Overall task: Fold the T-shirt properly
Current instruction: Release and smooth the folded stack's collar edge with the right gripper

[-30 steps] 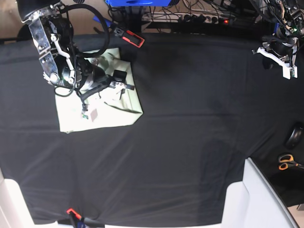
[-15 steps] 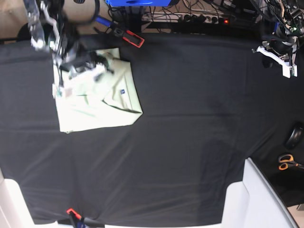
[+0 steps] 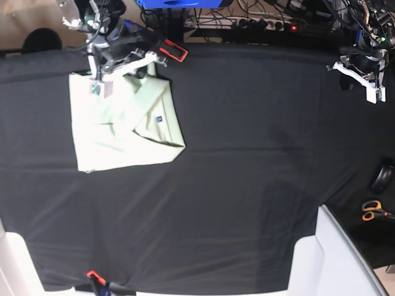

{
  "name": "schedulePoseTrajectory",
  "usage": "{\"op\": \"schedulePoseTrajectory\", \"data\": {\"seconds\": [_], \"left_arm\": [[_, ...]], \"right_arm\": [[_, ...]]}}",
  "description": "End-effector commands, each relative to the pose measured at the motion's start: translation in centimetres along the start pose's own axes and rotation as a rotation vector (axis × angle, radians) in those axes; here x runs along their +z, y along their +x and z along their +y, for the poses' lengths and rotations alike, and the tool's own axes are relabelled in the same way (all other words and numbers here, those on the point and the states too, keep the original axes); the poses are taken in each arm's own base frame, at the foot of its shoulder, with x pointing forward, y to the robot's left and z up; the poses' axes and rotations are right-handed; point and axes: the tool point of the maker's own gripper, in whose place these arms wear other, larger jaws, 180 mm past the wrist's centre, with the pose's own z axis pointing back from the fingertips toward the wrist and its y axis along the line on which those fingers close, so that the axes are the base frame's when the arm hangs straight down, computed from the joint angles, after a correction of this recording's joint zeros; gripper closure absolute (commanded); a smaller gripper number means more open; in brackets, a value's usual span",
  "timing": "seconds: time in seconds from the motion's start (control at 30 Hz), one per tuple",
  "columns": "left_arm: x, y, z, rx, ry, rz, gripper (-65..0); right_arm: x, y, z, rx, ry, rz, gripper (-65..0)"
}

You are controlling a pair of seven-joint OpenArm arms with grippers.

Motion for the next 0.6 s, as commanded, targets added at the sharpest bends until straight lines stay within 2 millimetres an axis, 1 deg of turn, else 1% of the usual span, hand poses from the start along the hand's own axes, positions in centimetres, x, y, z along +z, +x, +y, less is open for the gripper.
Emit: {"op": "schedulePoseTrajectory", "data": {"seconds": [0.0,0.07,0.1,0.13,0.23,0.37,0.47,0.57], "left_arm": [[0.3,1.4,0.4,-0.017,0.003,-0.038,0.0],[0.3,1.4,0.5,-0.019,0.004,-0.038,0.0],[0.3,1.4,0.5,-0.020,0.004,-0.038,0.0],[0.3,1.4,0.5,-0.020,0.004,-0.038,0.0],[0.3,1.5,0.6,-0.021,0.005,-0.038,0.0],[0.3,1.5,0.6,-0.021,0.005,-0.038,0.0],[0.3,1.4,0.5,-0.020,0.004,-0.038,0.0],[0.3,1.4,0.6,-0.019,0.006,-0.039,0.0]], "right_arm": [[0.2,0.6,0.4,0.002,0.011,-0.024,-16.4],[0.1,0.3,0.2,0.002,0.005,-0.017,-25.7],[-0.1,0.2,0.0,0.004,0.002,-0.014,-28.6],[-0.2,0.1,-0.1,0.002,-0.002,-0.011,-28.7],[-0.5,0.5,-0.6,0.003,-0.019,-0.041,-26.7],[-1.0,0.1,-1.5,0.006,-0.043,-0.041,-26.6],[-1.5,0.3,-1.1,0.030,-0.016,-0.041,-27.1],[-2.5,-0.6,-1.3,-0.016,-0.004,0.010,-27.1]]}}
